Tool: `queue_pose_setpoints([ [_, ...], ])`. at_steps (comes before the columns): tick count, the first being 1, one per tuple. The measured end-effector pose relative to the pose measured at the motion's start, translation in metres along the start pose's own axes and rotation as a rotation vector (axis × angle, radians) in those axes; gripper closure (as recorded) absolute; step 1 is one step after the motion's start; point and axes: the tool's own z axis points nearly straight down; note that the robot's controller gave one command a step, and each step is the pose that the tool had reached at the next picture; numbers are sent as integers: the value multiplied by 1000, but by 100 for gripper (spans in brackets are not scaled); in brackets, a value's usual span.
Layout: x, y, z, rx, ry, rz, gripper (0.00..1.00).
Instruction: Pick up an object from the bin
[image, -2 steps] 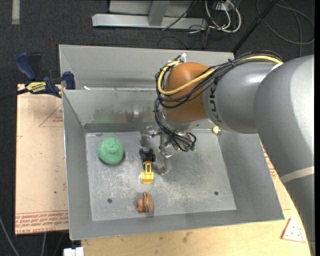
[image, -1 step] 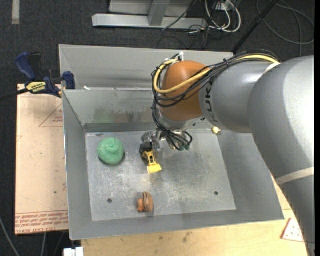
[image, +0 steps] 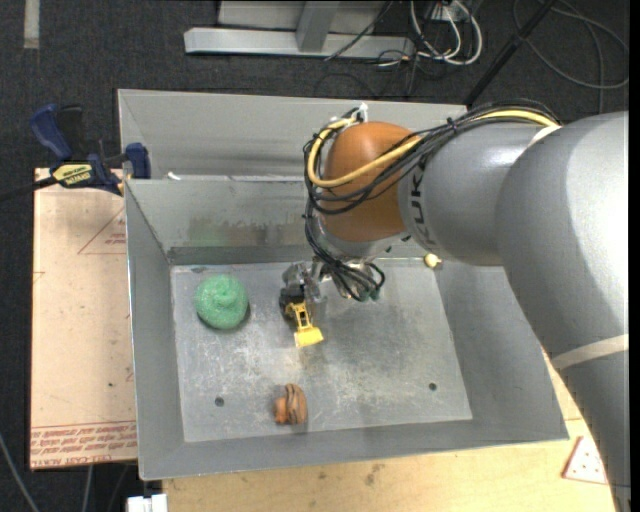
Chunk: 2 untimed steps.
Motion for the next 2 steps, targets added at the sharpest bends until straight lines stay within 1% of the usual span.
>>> queue_pose_setpoints([
  [2,0,0,0,0,0,1,100],
])
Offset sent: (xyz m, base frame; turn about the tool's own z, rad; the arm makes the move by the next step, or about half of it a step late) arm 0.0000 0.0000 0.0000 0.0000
